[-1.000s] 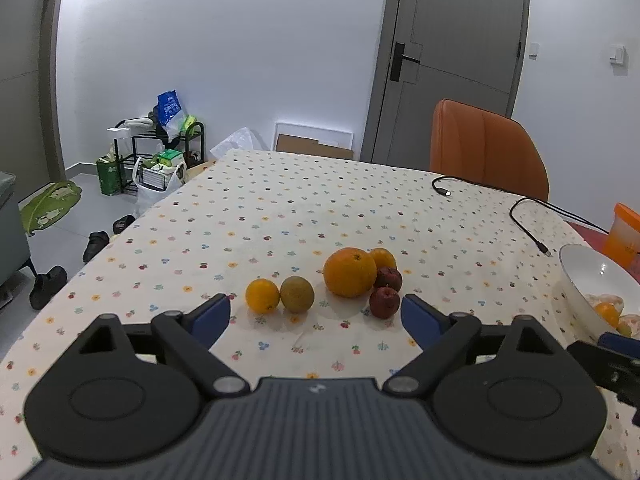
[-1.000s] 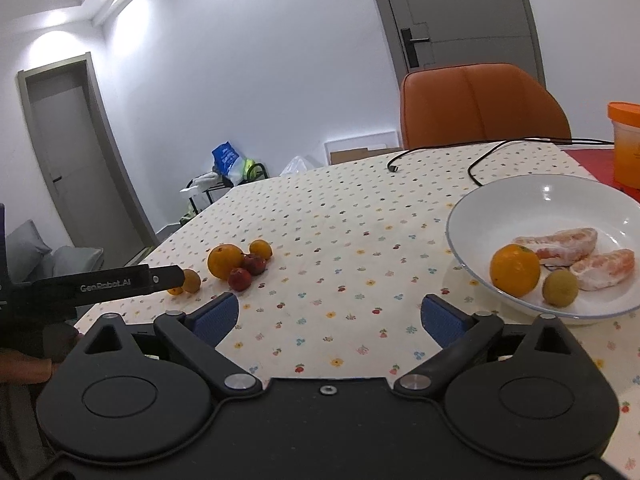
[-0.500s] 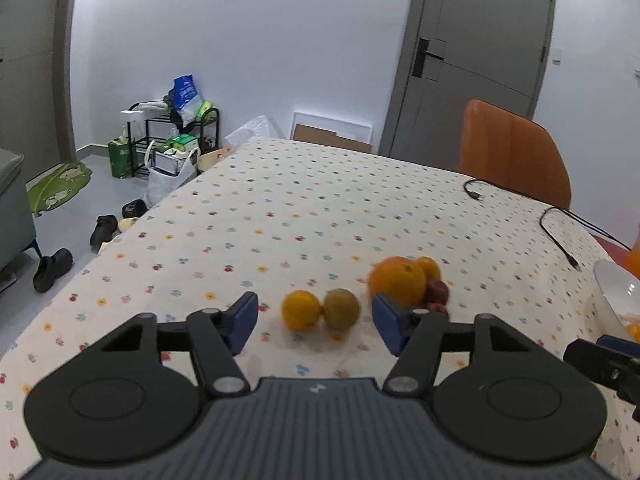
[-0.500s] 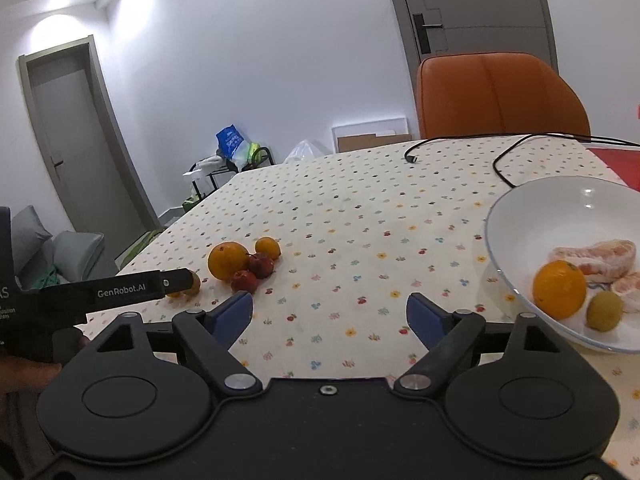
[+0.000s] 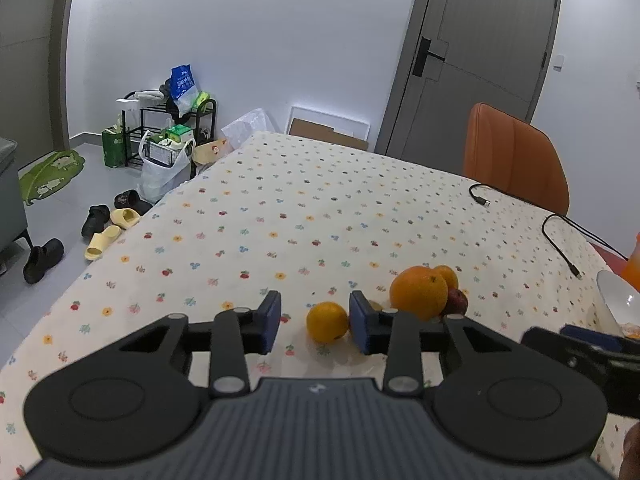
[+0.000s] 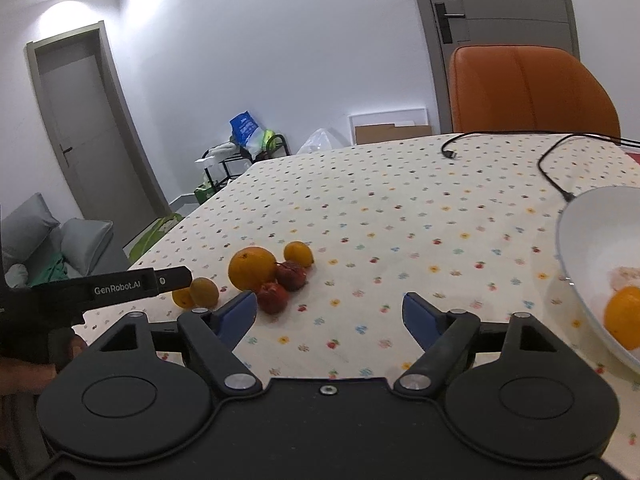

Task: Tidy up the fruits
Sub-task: 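Close the left gripper on a small mandarin while the right grasps a red date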

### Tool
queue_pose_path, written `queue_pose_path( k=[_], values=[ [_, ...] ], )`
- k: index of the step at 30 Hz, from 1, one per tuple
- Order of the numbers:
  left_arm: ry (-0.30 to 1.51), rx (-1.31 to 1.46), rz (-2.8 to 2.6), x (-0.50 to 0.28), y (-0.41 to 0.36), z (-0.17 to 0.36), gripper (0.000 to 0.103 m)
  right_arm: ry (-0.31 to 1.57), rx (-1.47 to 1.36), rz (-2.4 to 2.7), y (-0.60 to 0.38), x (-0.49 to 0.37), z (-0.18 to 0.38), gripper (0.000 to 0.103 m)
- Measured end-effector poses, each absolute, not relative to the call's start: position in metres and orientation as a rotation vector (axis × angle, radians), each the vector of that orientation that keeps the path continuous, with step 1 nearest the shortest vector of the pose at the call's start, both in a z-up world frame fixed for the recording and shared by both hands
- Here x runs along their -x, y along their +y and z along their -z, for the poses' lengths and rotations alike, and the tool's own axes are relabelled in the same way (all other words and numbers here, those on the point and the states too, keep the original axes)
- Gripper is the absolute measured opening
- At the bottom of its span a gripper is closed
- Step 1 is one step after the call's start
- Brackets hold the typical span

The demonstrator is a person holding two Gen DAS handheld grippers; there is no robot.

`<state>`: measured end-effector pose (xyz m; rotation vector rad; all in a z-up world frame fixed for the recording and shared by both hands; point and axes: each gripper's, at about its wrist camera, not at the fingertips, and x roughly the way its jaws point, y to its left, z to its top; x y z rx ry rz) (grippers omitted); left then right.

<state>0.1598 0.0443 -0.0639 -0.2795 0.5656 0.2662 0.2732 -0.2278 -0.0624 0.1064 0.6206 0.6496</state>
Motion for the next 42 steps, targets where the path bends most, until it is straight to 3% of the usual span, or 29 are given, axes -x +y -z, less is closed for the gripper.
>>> queue_pose_path(
  k=[11,15,27,31,33,42],
  values=[
    [0.59,0.291,-0.233,-0.168,0.05,0.075,0.034,0.651,-0.084,-0.688,-0.196,-0.28,0.069,0.071],
    [0.59,0.291,-0.216,-0.173,0.052,0.076,0.023,0.661,-0.084,-0.687,-0.191,-0.283,0.07,0.067],
    [0.572,0.303,-0.222,-0.168,0.061,0.067,0.023,0.696,-0.069,-0.691,-0.166,-0.293,0.077,0.05],
    [0.574,0.296,-0.232,-0.165,0.06,0.064,0.023,0.692,-0.067,-0.69,-0.162,-0.292,0.08,0.039],
    [0.571,0.292,-0.235,-0.163,0.059,0.062,0.023,0.686,-0.049,-0.688,-0.159,-0.291,0.081,0.023],
    [0.559,0.259,-0.211,-0.158,0.037,0.052,0.023,0.657,-0.093,-0.679,-0.179,-0.287,0.072,0.022]
  ],
)
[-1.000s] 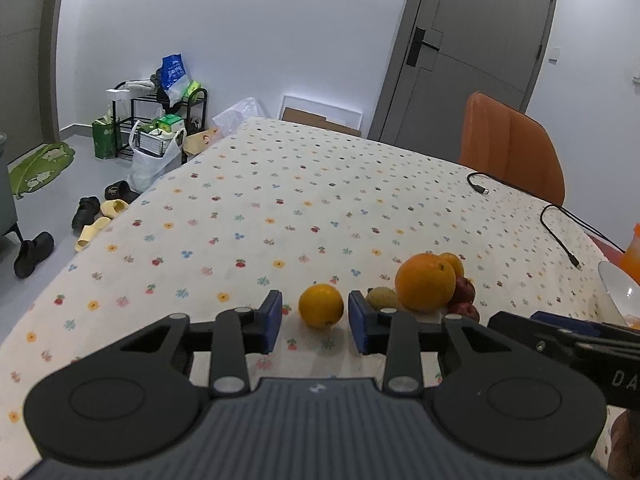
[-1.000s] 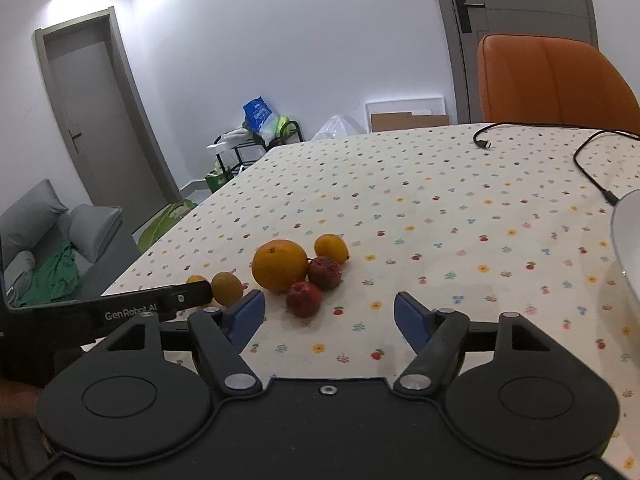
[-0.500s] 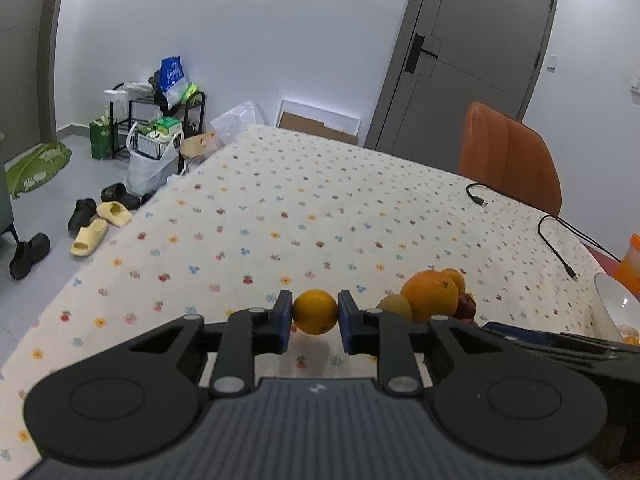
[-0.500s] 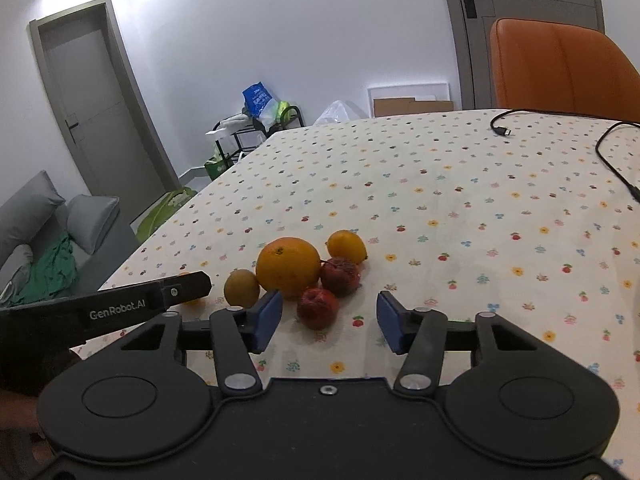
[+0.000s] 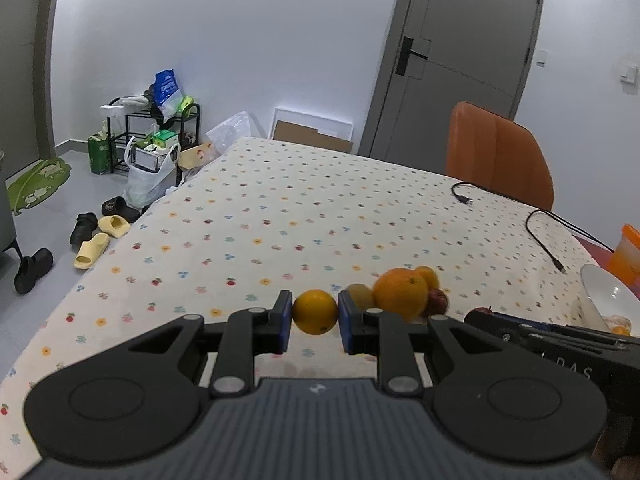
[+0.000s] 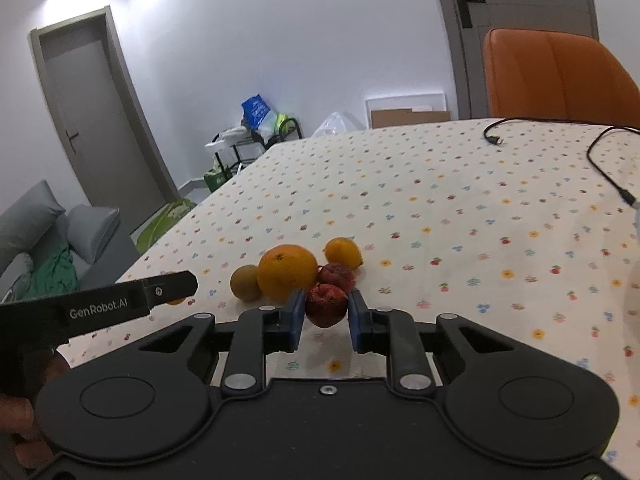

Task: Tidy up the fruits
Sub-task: 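Close the left gripper on a small mandarin while the right grasps a red date, then carry the mandarin and red date over the white bowl with both grippers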

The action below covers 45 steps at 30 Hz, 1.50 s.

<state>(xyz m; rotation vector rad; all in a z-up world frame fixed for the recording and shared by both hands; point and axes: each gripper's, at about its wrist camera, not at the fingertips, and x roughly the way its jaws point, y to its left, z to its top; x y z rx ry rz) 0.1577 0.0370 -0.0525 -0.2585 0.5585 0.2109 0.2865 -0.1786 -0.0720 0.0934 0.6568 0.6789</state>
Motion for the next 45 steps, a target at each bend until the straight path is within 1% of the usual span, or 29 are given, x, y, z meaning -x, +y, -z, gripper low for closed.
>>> queue_pose_path(
  k=[17,45],
  values=[
    [0.532,0.192,-0.125,-0.163,-0.018,0.037,0.023,0.595,-0.167,-0.604,-0.243,-0.275,0.06,0.022],
    [0.53,0.1,0.011,-0.18,-0.109,0.033,0.023,0.533,-0.258,-0.465,-0.339,-0.264,0.061,0.022]
  ],
)
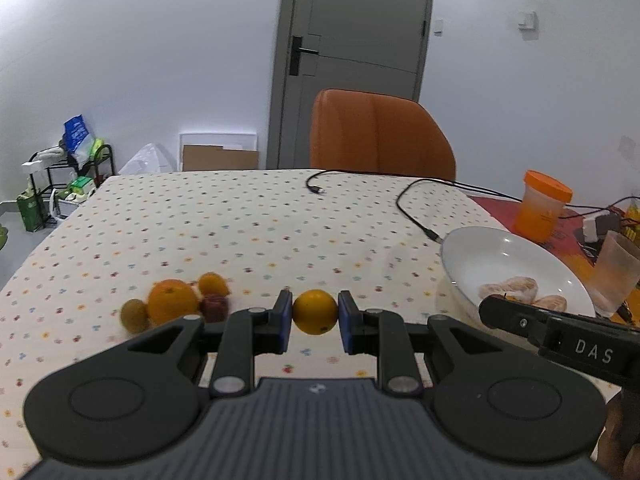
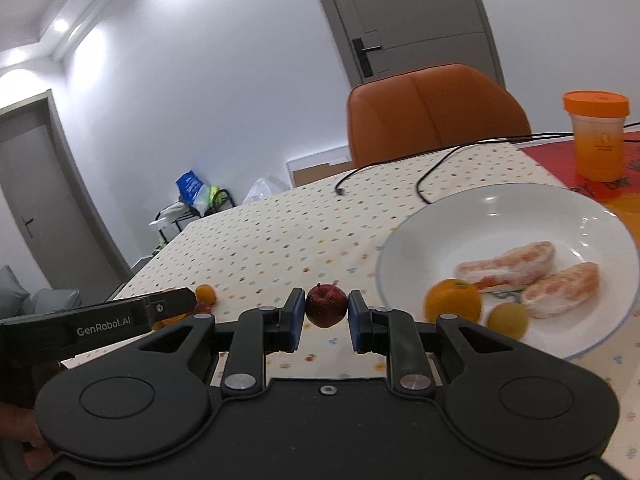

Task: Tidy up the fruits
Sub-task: 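Carry the mandarin and red date over the white bowl with both grippers, then open the left gripper to drop the mandarin while the right releases the date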

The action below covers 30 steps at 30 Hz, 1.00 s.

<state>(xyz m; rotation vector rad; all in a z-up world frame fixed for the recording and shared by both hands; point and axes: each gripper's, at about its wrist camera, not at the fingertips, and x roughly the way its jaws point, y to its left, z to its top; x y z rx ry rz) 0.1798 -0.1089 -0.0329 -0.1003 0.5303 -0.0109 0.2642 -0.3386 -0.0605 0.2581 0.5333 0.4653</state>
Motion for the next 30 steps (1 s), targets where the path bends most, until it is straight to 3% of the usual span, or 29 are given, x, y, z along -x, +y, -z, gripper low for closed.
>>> queue_pose_path(
  k=[30],
  values=[
    [0.551,0.009,0.192,-0.232,-0.205,0.039,0.023,0.496,-0.345,-0.245,-0.443,-0.283,0.08,0.022]
  ],
)
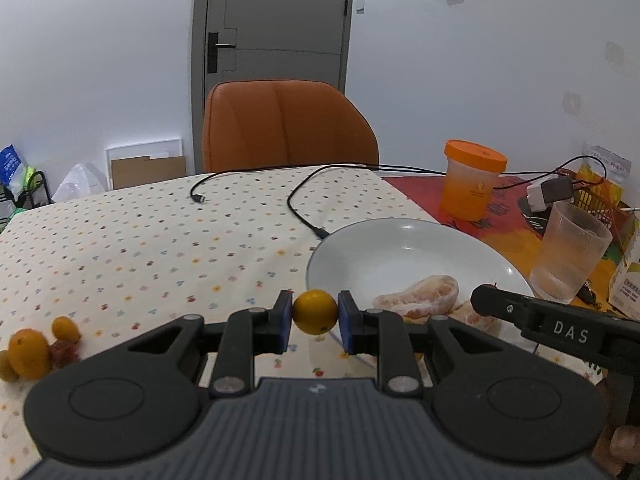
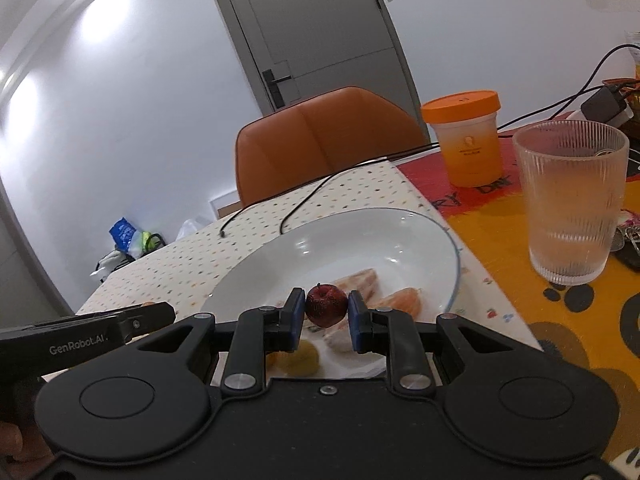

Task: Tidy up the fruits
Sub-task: 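Open the left gripper to drop the mandarin while the right releases the date, then withdraw both open grippers from the bowl back to the fruit cluster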

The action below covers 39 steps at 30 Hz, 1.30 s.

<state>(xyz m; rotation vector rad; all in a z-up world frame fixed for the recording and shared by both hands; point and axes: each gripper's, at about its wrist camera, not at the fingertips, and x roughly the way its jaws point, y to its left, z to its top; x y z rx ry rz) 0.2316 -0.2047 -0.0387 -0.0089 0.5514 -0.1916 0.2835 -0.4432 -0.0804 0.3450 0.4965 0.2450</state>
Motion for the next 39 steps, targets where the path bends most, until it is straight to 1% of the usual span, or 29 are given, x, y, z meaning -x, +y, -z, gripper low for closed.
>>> queue_pose_path(
  k=[7,8,10,16,27,32,35,39],
  values=[
    [0.569,0.004,0.21,-0.246,-0.217,0.044,0.023,0.503,-0.351,-0.226,-0.451,-0.297,0.086,0.022],
    [0.574,0.006,0.214,-0.247,-0.219,0.045,0.023,0.502,-0.347,-0.229,-0.452,-0.298,0.086,0.023],
    [0.582,0.006,0.227,-0.249,-0.223,0.047,0.023,0.487,-0.337,-0.217,-0.453,-0.298,0.085,0.03],
    [0.589,0.015,0.236,-0.249,-0.227,0.047,0.026,0.499,-0.342,-0.194,-0.462,-0.295,0.086,0.03],
    [0.585,0.015,0.192,-0.235,-0.206,0.04,0.028,0.51,-0.356,-0.209,-0.456,-0.288,0.086,0.03],
    [0.578,0.024,0.171,-0.228,-0.194,0.036,0.036,0.514,-0.355,-0.218,-0.449,-0.285,0.082,0.03],
    [0.574,0.032,0.163,-0.222,-0.186,0.034,0.04,0.508,-0.348,-0.222,-0.445,-0.281,0.079,0.033],
    [0.561,0.049,0.147,-0.215,-0.177,0.029,0.053,0.512,-0.34,-0.225,-0.438,-0.277,0.077,0.036]
  ],
)
